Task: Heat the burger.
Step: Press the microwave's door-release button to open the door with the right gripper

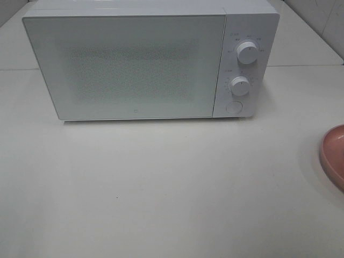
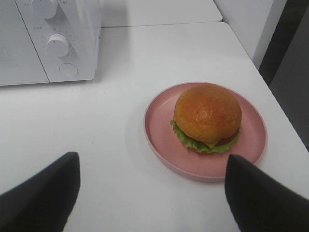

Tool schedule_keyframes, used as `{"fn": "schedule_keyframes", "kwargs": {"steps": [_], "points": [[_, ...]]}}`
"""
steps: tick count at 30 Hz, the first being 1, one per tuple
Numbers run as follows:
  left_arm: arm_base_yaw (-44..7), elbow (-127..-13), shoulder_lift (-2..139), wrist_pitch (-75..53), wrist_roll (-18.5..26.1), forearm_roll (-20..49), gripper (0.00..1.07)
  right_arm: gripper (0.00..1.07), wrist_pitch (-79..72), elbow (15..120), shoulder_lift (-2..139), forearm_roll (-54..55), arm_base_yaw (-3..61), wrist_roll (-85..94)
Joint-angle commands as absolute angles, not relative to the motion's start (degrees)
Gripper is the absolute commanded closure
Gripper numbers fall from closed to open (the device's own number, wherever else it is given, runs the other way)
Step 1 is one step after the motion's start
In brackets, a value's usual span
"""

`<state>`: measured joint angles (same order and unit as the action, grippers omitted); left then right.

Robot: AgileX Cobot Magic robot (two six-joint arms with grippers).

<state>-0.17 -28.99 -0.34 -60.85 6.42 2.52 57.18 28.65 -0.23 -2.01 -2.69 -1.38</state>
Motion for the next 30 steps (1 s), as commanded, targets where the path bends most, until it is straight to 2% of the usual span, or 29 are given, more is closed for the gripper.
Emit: {"fn": "schedule_keyframes", "kwargs": {"steps": [1,23,26,30], "points": [[-0.46,-28.93,-1.38,-59.99,6.30,3.09,0.02,0.34,57.12,28.59,-1.95,-2.18,-3.09,-1.43],[-0.46,-28.93,-1.38,-59.99,6.30,3.09,0.02,0.34,56.67,29.05,-0.97,-2.18,-3.09,-1.15],[-0.46,-28.93,-1.38,-59.99,6.30,3.09,0.02,0.34,53.63,30.19,2.35,-2.64,-3.09,0.29],[-0.46,-28.93,-1.38,-59.99,6.30,3.09,0.02,0.40,41.42,30.31,9.05,-2.81,-3.09,2.29]]}}
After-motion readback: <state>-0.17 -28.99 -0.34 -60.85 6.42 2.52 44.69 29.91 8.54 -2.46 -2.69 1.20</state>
